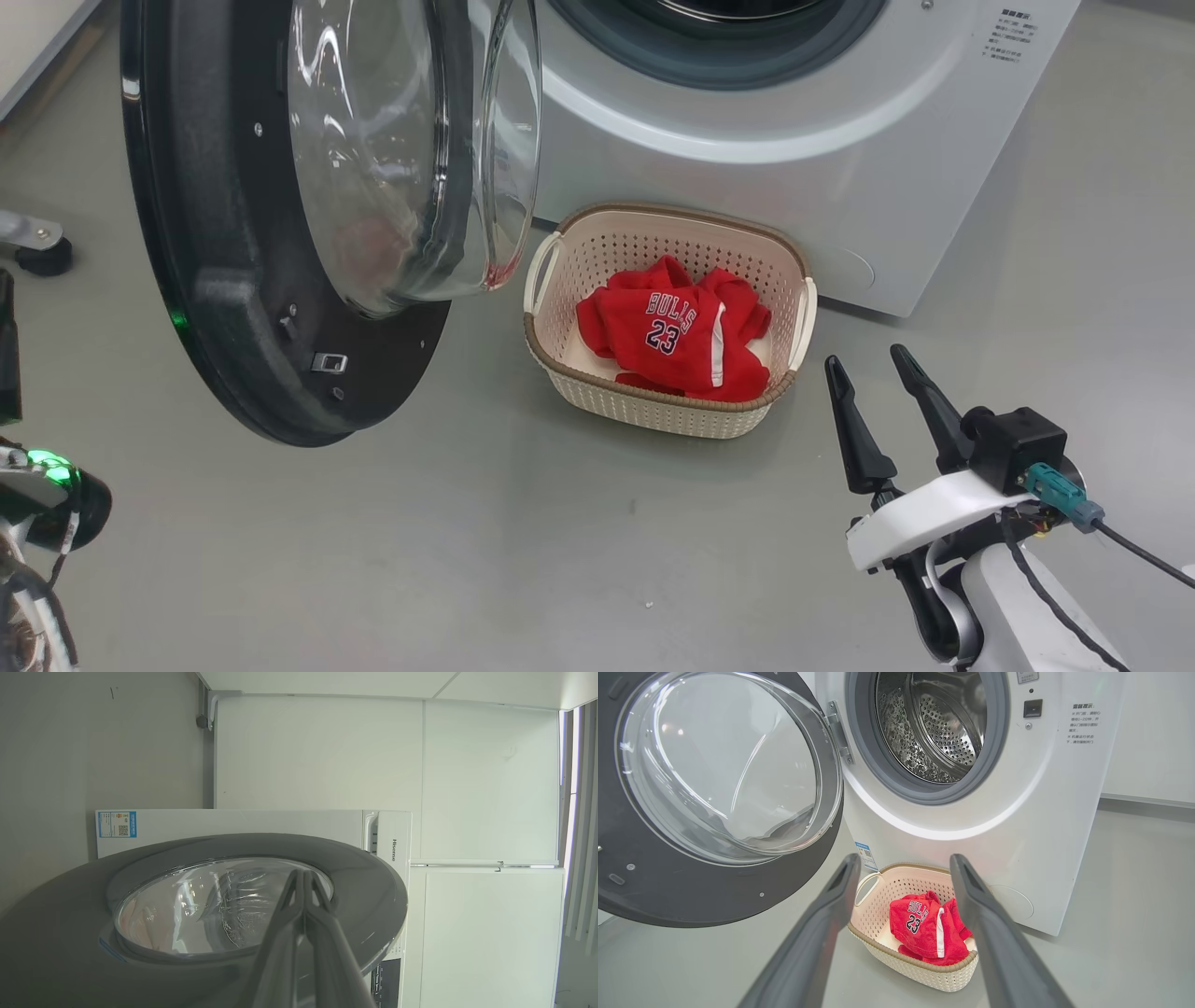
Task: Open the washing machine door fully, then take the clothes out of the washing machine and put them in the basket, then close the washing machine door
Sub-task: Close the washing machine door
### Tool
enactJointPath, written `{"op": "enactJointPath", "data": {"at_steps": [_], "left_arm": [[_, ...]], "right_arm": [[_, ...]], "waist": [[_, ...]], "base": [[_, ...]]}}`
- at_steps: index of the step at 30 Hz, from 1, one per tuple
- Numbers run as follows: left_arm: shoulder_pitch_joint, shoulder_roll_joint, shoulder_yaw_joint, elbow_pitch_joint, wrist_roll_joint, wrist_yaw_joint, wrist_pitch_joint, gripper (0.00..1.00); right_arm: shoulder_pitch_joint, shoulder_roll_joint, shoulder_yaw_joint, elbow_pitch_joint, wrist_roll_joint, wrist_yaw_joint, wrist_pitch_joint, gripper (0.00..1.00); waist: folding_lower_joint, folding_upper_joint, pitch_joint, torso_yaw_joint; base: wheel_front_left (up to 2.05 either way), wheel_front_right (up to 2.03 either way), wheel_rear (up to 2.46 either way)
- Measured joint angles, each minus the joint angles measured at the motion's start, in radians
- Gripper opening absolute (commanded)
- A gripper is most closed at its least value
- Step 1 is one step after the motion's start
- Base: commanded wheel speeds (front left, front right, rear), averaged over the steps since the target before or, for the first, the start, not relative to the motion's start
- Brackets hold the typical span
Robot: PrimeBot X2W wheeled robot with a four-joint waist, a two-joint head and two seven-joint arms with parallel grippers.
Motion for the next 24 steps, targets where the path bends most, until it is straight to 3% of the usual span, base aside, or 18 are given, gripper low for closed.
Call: {"op": "enactJointPath", "data": {"at_steps": [7, 15, 24], "left_arm": [[-0.014, 0.0, 0.023, 0.063, -0.071, 0.003, 0.036, 0.0], [-0.01, 0.025, -0.068, 0.167, -0.077, -0.001, 0.088, 0.0], [-0.009, 0.045, -0.17, 0.172, -0.11, -0.001, 0.15, 0.0]], "right_arm": [[-0.001, 0.0, 0.0, 0.0, 0.0, 0.0, 0.0, 1.0], [-0.004, 0.0, 0.002, 0.0, -0.003, 0.0, 0.0, 1.0], [-0.008, 0.001, 0.003, 0.0, -0.003, 0.0, 0.0, 1.0]], "waist": [[0.0, 0.0, 0.007, -0.008], [0.0, 0.0, 0.015, -0.019], [0.0, 0.0, 0.021, -0.036]], "base": [[0.0, 0.0, 0.0], [0.0, 0.0, 0.0], [0.0, 0.0, 0.0]]}}
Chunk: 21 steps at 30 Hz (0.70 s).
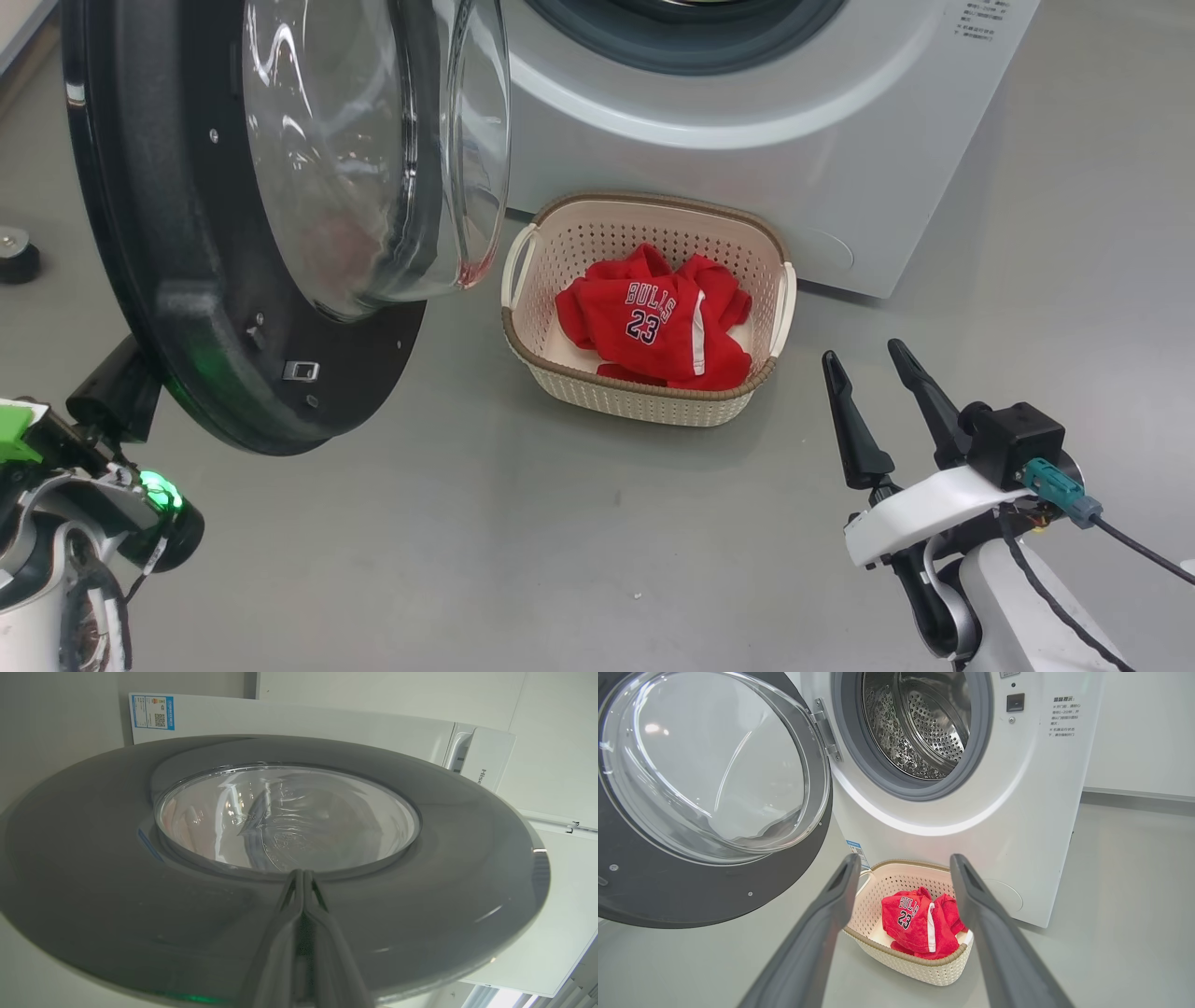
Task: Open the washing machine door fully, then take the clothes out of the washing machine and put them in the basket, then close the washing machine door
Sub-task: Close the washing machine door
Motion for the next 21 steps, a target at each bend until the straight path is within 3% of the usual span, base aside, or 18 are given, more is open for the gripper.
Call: {"op": "enactJointPath", "data": {"at_steps": [10, 21], "left_arm": [[0.005, 0.02, -0.046, -0.024, -0.029, 0.0, 0.038, 0.0], [0.005, -0.005, -0.084, -0.049, -0.096, 0.0, 0.041, 0.0]], "right_arm": [[-0.013, 0.004, 0.008, 0.004, 0.0, 0.0, 0.0, 1.0], [-0.015, 0.002, 0.002, 0.008, 0.0, 0.001, 0.0, 1.0]], "waist": [[0.0, 0.0, -0.005, -0.03], [0.0, 0.0, 0.003, -0.075]], "base": [[0.0, 0.0, 0.0], [0.0, 0.0, 0.0]]}}
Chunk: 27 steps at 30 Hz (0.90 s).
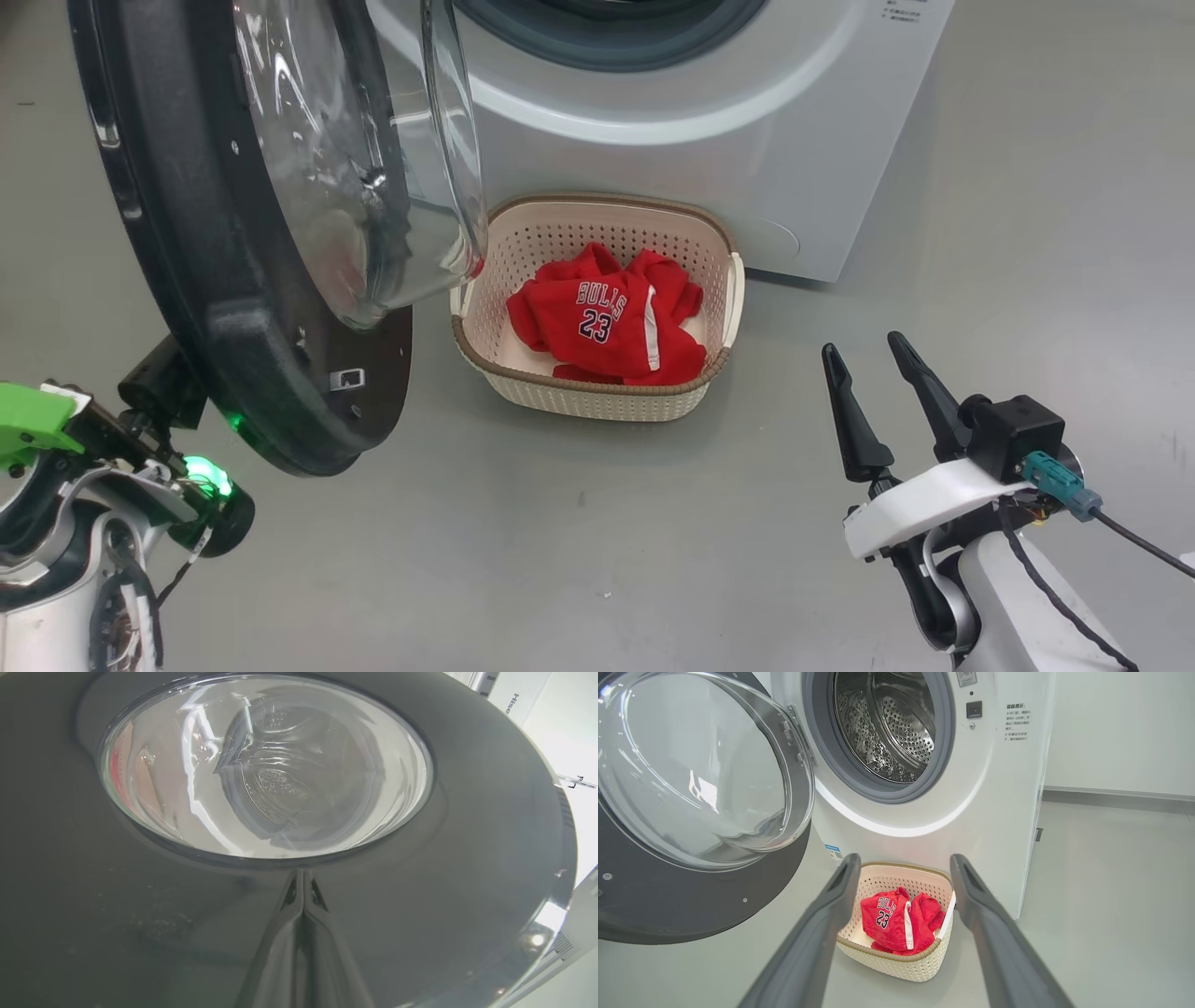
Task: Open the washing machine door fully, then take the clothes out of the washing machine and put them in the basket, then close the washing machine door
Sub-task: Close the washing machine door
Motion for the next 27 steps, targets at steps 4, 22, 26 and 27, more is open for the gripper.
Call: {"op": "enactJointPath", "data": {"at_steps": [4, 22, 26, 27], "left_arm": [[0.0, -0.006, -0.029, -0.004, -0.021, 0.0, -0.003, 0.0], [-0.015, -0.027, -0.131, -0.038, -0.082, 0.0, -0.062, 0.0], [-0.028, -0.026, -0.152, -0.038, -0.09, 0.0, -0.082, 0.0], [-0.033, -0.025, -0.158, -0.038, -0.09, 0.0, -0.087, 0.0]], "right_arm": [[-0.004, 0.0, -0.002, 0.001, 0.0, 0.0, 0.0, 1.0], [-0.025, 0.012, -0.01, 0.008, 0.0, 0.0, 0.0, 1.0], [-0.026, 0.015, -0.011, 0.008, 0.0, 0.0, 0.0, 1.0], [-0.028, 0.016, -0.013, 0.008, 0.0, 0.0, 0.0, 1.0]], "waist": [[0.0, 0.0, 0.003, -0.021], [0.0, 0.0, 0.029, -0.151], [0.0, 0.0, 0.037, -0.182], [0.0, 0.0, 0.039, -0.191]], "base": [[0.0, 0.0, 0.0], [0.0, 0.0, 0.0], [0.0, 0.0, 0.0], [0.0, 0.0, 0.0]]}}
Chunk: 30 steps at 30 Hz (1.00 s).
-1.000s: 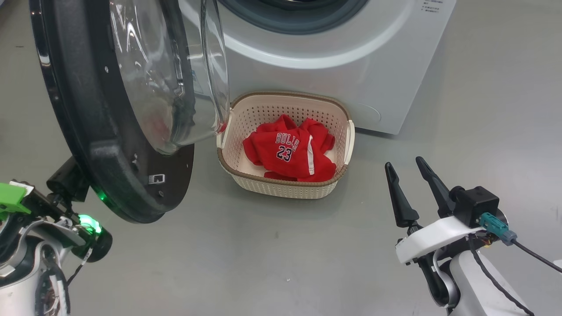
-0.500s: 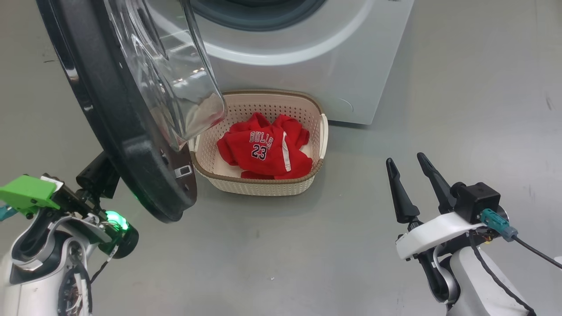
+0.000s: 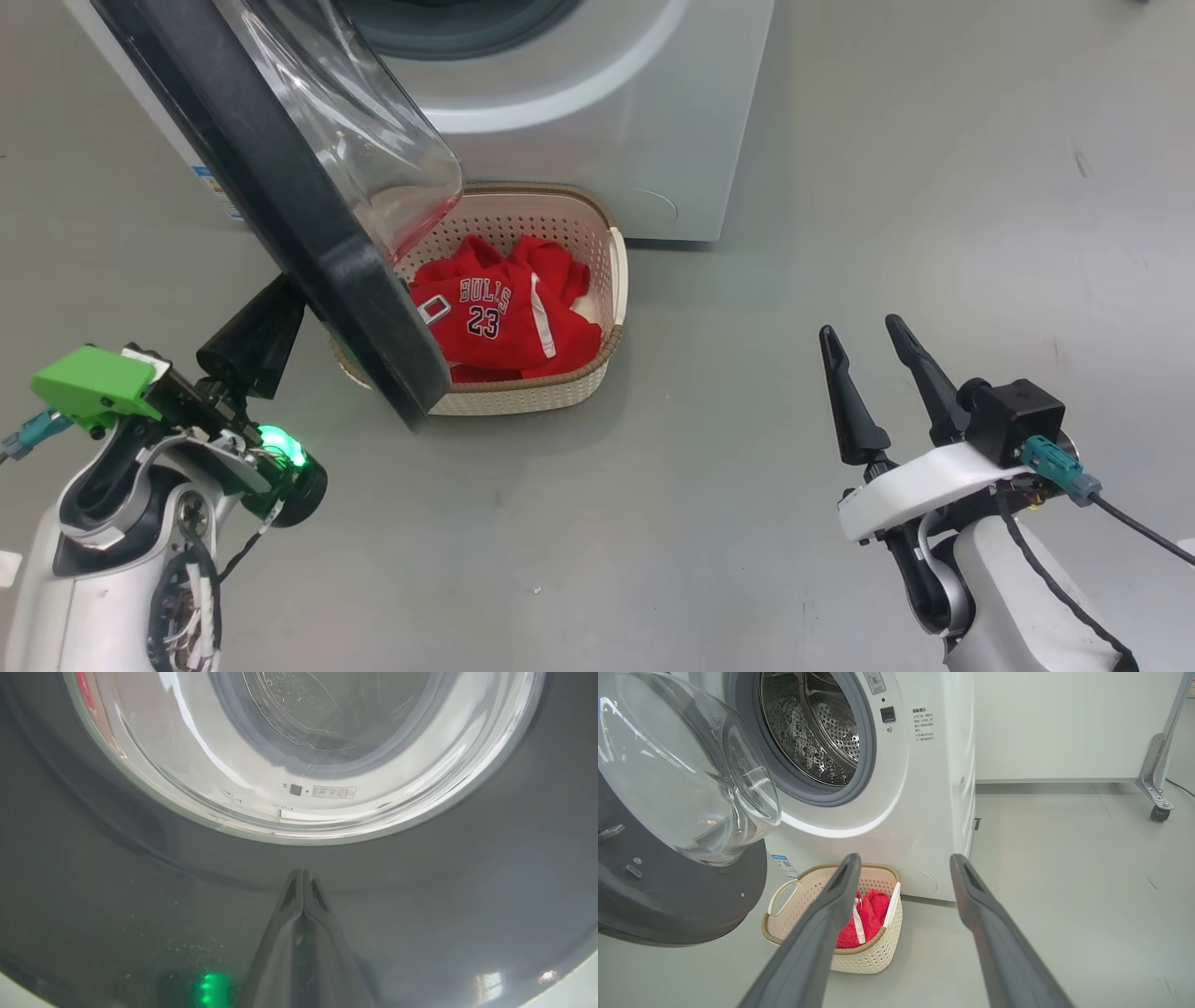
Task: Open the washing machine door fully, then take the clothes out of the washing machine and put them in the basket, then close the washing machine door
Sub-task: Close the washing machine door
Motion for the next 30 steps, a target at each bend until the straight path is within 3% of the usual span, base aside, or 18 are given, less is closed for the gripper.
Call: {"op": "enactJointPath", "data": {"at_steps": [16, 30], "left_arm": [[-0.071, 0.002, -0.025, 0.005, -0.07, 0.0, -0.081, 0.0], [-0.165, 0.019, -0.044, -0.016, -0.065, 0.0, -0.168, 0.0]], "right_arm": [[-0.016, 0.018, -0.017, -0.006, 0.0, 0.0, 0.0, 1.0], [-0.031, 0.033, -0.044, -0.015, 0.005, 0.0, 0.0, 1.0]], "waist": [[0.0, 0.0, 0.035, -0.127], [0.0, 0.0, 0.084, -0.257]], "base": [[0.0, 0.0, 0.0], [0.0, 0.0, 0.0]]}}
